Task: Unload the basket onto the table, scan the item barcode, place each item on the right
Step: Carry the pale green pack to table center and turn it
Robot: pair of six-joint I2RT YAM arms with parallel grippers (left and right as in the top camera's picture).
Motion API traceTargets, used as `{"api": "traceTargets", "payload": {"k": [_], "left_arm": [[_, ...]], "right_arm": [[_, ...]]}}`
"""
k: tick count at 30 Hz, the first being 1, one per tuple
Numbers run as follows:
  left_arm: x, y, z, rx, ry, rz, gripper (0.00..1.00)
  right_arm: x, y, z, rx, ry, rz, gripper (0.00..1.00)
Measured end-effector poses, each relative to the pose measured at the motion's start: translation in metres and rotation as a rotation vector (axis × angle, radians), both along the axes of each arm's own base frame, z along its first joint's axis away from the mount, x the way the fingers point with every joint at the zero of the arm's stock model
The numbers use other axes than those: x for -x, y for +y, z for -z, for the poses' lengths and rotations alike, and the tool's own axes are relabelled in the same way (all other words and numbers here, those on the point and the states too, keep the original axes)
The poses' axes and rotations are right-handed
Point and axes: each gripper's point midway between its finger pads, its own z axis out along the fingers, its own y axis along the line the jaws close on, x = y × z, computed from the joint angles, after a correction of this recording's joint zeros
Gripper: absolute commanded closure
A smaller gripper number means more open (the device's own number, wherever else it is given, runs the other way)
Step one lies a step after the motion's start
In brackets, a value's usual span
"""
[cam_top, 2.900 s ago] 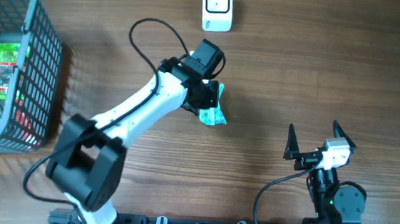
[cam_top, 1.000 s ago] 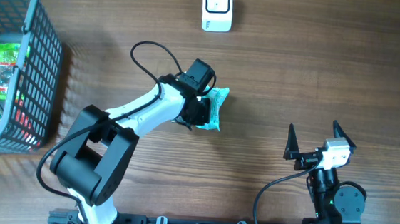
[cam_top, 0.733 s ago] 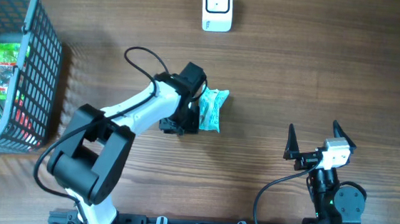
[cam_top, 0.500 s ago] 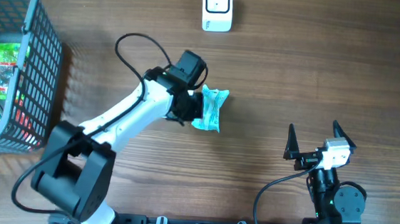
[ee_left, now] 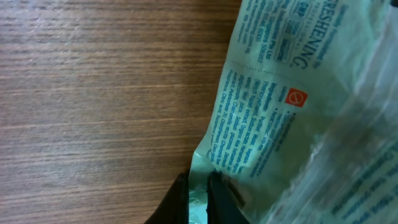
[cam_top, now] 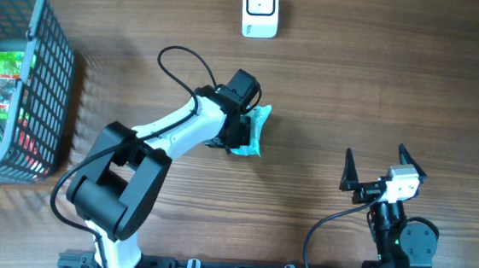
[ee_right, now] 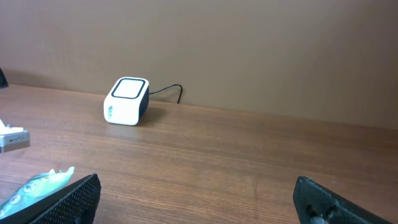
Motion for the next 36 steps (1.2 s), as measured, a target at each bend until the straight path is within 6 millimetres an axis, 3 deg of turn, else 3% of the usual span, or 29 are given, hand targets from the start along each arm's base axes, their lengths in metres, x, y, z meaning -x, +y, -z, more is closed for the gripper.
{"api": "traceTargets", "payload": {"k": [5,9,10,11,14,16,25,31,36], "left_arm": [[0.002,0.004,0.0,-0.024,0.015,0.008,0.91],[0.009,0.012,-0.011,-0.054,0.021,0.034,0.76],[0.006,0.011,-0.021,-0.045,-0.008,0.035,0.63],[0.0,0.008,-0.036,-0.021,-0.054,0.037,0.6],[-0.016,-0.002,-0.082,0.057,-0.184,0.037,0.55],[-0.02,-0.005,-0.092,0.074,-0.212,0.037,0.55],[-0.019,-0.017,-0.064,0.085,-0.156,0.057,0.55],[-0.016,-0.033,-0.036,0.079,-0.12,0.094,0.62],[-0.014,-0.047,-0.017,0.072,-0.102,0.122,0.52]], "right_arm": [[0.0,0.0,0.0,0.0,0.0,0.0,0.0],[0.0,0.0,0.0,0.0,0.0,0.0,0.0],[0.0,0.0,0.0,0.0,0.0,0.0,0.0],[0.0,0.0,0.0,0.0,0.0,0.0,0.0],[0.0,0.0,0.0,0.0,0.0,0.0,0.0],[0.0,0.0,0.0,0.0,0.0,0.0,0.0],[0.0,0.0,0.0,0.0,0.0,0.0,0.0],[0.0,0.0,0.0,0.0,0.0,0.0,0.0],[0.0,0.0,0.0,0.0,0.0,0.0,0.0]]}}
